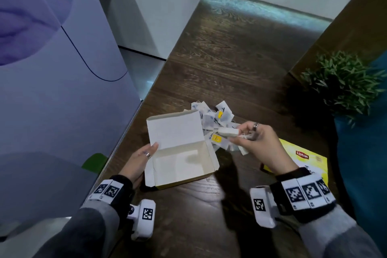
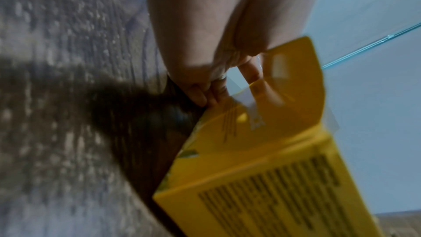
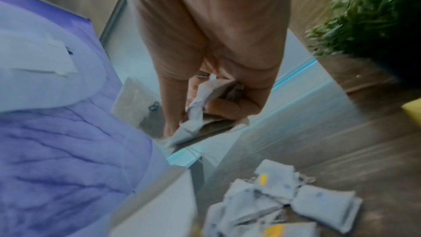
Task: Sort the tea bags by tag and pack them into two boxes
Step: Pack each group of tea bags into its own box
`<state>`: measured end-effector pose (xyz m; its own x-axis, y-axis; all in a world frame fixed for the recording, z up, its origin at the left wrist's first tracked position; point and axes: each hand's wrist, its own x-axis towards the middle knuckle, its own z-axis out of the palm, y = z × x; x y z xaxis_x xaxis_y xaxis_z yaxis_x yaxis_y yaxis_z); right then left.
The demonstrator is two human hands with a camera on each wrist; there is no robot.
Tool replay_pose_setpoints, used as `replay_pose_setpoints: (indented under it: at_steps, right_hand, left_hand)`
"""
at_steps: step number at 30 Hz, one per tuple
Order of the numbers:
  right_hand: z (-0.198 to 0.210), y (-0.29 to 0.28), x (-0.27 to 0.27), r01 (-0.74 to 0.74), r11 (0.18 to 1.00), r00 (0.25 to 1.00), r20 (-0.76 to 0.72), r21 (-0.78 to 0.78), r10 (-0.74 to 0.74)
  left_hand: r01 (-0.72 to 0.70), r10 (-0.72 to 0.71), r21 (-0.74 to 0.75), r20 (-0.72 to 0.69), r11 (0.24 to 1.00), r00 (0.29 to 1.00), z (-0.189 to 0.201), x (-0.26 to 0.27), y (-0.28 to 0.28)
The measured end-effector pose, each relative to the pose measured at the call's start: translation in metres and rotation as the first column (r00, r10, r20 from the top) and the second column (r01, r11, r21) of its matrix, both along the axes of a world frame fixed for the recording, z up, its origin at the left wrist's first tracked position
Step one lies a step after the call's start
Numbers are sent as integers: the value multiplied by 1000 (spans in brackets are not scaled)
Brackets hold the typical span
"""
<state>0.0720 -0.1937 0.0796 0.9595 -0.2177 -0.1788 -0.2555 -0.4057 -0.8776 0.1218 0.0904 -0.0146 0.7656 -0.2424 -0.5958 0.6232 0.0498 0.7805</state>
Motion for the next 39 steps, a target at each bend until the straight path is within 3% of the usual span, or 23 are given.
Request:
replay_pose_setpoints:
  at_steps: [2, 4, 9, 11, 16, 22, 24, 27, 29, 30, 33, 34, 35, 37, 39]
  right_hand:
    - [5, 27, 4, -93, 984, 996, 11, 149, 92]
    - [-2, 57, 10, -201, 961, 975, -57, 189, 215]
    - [-44, 109, 26, -431, 902, 847, -344, 4, 406]
    - [-54, 119, 26, -495, 864, 801, -435, -96, 411]
    - [-58, 118, 17, -474, 818, 841, -444, -327, 310]
    - [-73, 134, 7, -582, 712, 777, -528, -393, 344]
    - [-75, 141, 6, -549, 734, 796, -517, -400, 314]
    - [-77, 141, 6, -382, 886, 871, -424, -264, 249]
    - [-76, 137, 5, -335, 922, 880, -414, -195, 232]
    - [-74, 136, 5, -378, 886, 866, -440, -267, 237]
    - [-65, 135, 1, -523, 658, 836, -474, -542, 275]
    - [-58, 134, 2, -494, 655, 864, -403, -571, 300]
    - [-49, 132, 2, -414, 719, 910, -282, -559, 304]
    - [-31, 116, 8, -162, 924, 987, -32, -347, 161]
    - [-18, 86, 20, 83, 985, 993, 100, -153, -68]
  left_hand:
    - [0, 0, -18, 1, 1000, 1000, 1, 1, 0]
    - [-17, 17, -31, -3, 999, 1000, 0, 0, 0]
    - [-6, 6, -44, 13, 999, 1000, -1, 0, 2]
    - [8, -7, -60, 11, 998, 1000, -2, 0, 3]
    - [22, -21, -91, 9, 996, 1000, -8, 0, 5]
    - [14, -12, -105, 18, 994, 1000, -11, -2, 5]
    - [12, -10, -102, 18, 995, 1000, -12, -2, 5]
    - [11, -8, -99, 31, 995, 1000, -13, -1, 4]
    - [9, -5, -101, 42, 995, 999, -13, -1, 4]
    - [8, -3, -96, 47, 995, 999, -14, -1, 4]
    - [-8, 13, -84, 63, 996, 998, -16, -3, 3]
    - [-23, 29, -82, 72, 996, 997, -16, -4, 4]
    - [-44, 51, -82, 86, 996, 995, -16, -4, 5]
    - [-65, 74, -74, 125, 995, 989, -14, -5, 9]
    - [-71, 79, -58, 153, 996, 985, -10, -4, 16]
